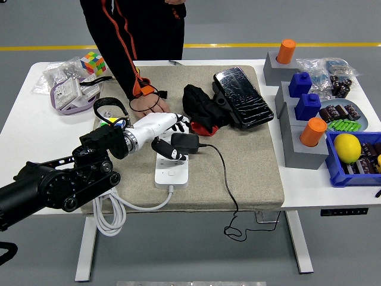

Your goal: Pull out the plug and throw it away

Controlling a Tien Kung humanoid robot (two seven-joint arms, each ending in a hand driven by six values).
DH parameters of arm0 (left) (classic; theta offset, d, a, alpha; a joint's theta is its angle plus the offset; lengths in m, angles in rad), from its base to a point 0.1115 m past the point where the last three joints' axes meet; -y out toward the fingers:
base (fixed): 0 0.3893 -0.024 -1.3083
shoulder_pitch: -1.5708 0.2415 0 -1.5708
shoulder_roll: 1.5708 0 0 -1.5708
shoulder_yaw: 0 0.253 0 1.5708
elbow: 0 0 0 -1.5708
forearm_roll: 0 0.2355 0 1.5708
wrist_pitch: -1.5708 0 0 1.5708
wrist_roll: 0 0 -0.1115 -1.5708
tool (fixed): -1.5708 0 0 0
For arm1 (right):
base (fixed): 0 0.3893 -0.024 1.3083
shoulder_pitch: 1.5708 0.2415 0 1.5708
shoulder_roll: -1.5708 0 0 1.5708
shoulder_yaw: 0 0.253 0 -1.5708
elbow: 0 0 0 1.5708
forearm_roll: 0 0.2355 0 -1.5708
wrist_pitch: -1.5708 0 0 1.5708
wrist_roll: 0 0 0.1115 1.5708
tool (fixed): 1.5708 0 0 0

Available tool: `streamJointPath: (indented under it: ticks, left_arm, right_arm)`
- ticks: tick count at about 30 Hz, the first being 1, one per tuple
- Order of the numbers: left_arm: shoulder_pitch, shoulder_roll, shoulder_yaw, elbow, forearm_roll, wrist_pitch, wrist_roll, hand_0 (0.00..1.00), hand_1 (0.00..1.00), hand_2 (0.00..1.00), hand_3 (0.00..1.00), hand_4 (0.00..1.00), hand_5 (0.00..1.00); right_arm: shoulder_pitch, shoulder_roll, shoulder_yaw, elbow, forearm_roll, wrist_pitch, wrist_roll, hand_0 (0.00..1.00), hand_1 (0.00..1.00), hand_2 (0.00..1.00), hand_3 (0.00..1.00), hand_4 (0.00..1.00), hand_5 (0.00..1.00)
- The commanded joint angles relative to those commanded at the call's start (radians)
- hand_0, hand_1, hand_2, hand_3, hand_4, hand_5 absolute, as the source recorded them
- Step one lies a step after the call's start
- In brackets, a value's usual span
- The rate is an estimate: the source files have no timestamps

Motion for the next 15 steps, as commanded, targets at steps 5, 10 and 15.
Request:
streamJointPath:
  ticks: [5, 10, 15]
  left_arm:
    - [-0.004, -0.006, 0.013, 0.021, -0.016, 0.002, 0.002, 0.509, 0.560, 0.533, 0.584, 0.972, 0.029]
    - [-0.006, -0.011, 0.012, 0.033, -0.036, 0.010, -0.006, 0.451, 0.512, 0.518, 0.567, 0.935, 0.032]
    - [-0.007, -0.014, 0.011, 0.038, -0.051, 0.009, -0.008, 0.433, 0.504, 0.513, 0.578, 0.937, 0.039]
  right_arm:
    - [0.000, 0.000, -0.004, 0.001, 0.002, -0.001, 0.001, 0.660, 0.698, 0.706, 0.698, 0.998, 0.507]
    - [-0.001, -0.001, -0.003, 0.001, 0.000, -0.001, 0.001, 0.657, 0.698, 0.706, 0.697, 0.998, 0.507]
    - [-0.001, -0.001, -0.001, 0.000, -0.001, 0.000, 0.000, 0.659, 0.697, 0.706, 0.696, 0.998, 0.508]
